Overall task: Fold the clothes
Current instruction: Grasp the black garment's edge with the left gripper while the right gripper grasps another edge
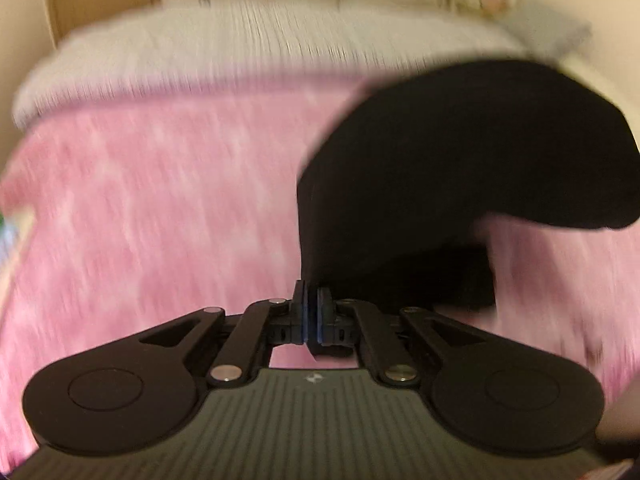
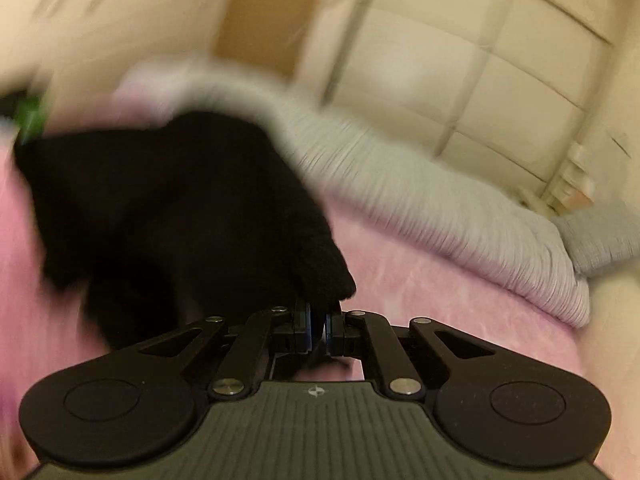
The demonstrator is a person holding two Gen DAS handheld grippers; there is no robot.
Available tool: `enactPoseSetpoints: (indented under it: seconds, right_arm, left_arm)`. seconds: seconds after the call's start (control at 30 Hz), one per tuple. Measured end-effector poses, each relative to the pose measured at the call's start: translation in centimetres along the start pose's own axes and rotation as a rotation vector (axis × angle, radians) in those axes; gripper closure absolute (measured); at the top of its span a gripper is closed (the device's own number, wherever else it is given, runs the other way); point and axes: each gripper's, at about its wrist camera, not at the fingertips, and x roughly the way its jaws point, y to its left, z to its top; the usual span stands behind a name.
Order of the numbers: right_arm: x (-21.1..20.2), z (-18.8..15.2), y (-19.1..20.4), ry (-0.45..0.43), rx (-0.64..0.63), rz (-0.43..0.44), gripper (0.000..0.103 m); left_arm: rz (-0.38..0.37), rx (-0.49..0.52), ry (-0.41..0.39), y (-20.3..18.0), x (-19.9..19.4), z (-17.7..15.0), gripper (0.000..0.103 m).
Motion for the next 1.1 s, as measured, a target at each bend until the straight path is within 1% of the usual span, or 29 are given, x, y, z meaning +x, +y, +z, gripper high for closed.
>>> enactPoseSetpoints:
  seconds: [0.03, 0.07, 0.1, 0.13, 0.17, 0.2, 0.23, 0.3, 0.33, 0.4, 0.43, 0.47, 0.57, 0.63, 0.7, 0.77, 0.93, 0.97, 1.0, 1.03, 1.1]
  right_arm:
    - [0.1, -2.0, 1.1, 0.102, -0.02, 0.033, 0.096]
    - [0.7, -4.6, 2.2, 0.235, -0.005, 0.057, 0.091]
    - [1.4, -6.8, 3.0, 0.361, 0.027, 0.075, 0.086]
    - [2.1, -9.2, 3.8, 0.488, 0.08, 0.081, 0.082]
    - [2.3, -11.0, 4.3, 0.574, 0.154, 0.084, 0.079]
    - [2.5, -12.8, 4.8, 0.653, 0.23, 0.088, 0.078]
    - [2.2, -13.8, 5.0, 0.674, 0.32, 0.098, 0.075]
    - [2.0, -14.8, 4.6, 0.677, 0.513, 0.109, 0.043]
    - [2.1, -15.0, 4.2, 0.665, 0.601, 0.108, 0.04]
    - [2.6, -15.4, 3.2, 0.636, 0.787, 0.107, 0.04]
    - [3.0, -15.7, 2.6, 0.622, 0.895, 0.107, 0.04]
    - [3.2, -16.2, 2.3, 0.606, 1.014, 0.11, 0.04]
    - [4.2, -18.3, 1.6, 0.572, 1.37, 0.124, 0.039]
    - [4.8, -19.9, 1.6, 0.576, 1.554, 0.12, 0.038]
    - [5.4, -21.3, 2.3, 0.556, 1.716, 0.128, 0.038]
    - [6.1, -22.4, 3.3, 0.522, 1.875, 0.146, 0.037]
    - [7.8, -23.3, 5.9, 0.493, 2.117, 0.142, 0.037]
    - [8.0, -23.5, 6.3, 0.473, 2.151, 0.133, 0.047]
    - [8.2, -23.7, 6.6, 0.451, 2.182, 0.125, 0.083]
    - [8.3, -23.6, 6.5, 0.414, 2.176, 0.126, 0.092]
    - [8.0, -22.2, 5.3, 0.38, 2.044, 0.077, 0.095]
  left_arm:
    - [0.006, -0.009, 0.089, -0.3, 0.9, -2.0, 0.099]
    - [0.01, -0.023, 0.172, -0.6, 1.8, -4.0, 0.099]
    - [0.008, -0.05, 0.232, -0.7, 2.3, -5.7, 0.099]
    - [0.009, -0.08, 0.275, -0.8, 2.7, -7.2, 0.099]
    - [0.008, -0.108, 0.309, -0.9, 2.9, -8.5, 0.099]
    - [0.004, -0.131, 0.322, -1.0, 3.0, -9.1, 0.097]
    - [0.001, -0.153, 0.329, -1.0, 3.0, -9.6, 0.097]
    - [-0.006, -0.2, 0.308, -0.7, 3.1, -9.5, 0.092]
    - [-0.009, -0.225, 0.294, -0.3, 3.3, -9.3, 0.091]
    - [-0.025, -0.299, 0.254, 0.5, 3.5, -8.5, 0.086]
    - [-0.034, -0.341, 0.232, 0.9, 3.7, -8.1, 0.083]
    - [-0.041, -0.379, 0.213, 1.2, 4.0, -7.6, 0.079]
    - [-0.07, -0.467, 0.173, 2.0, 4.9, -6.1, 0.076]
    - [-0.087, -0.51, 0.147, 2.5, 5.3, -5.1, 0.073]
    - [-0.091, -0.526, 0.129, 2.7, 5.4, -4.5, 0.072]
    - [-0.091, -0.519, 0.114, 2.7, 5.5, -4.0, 0.07]
    - [-0.093, -0.537, 0.128, 2.6, 6.2, -4.1, 0.07]
    - [-0.094, -0.541, 0.133, 2.6, 6.3, -4.1, 0.07]
    - [-0.095, -0.55, 0.136, 2.6, 6.4, -4.1, 0.07]
    - [-0.097, -0.558, 0.138, 2.7, 6.5, -4.0, 0.07]
    - [-0.097, -0.581, 0.141, 2.9, 6.7, -3.4, 0.069]
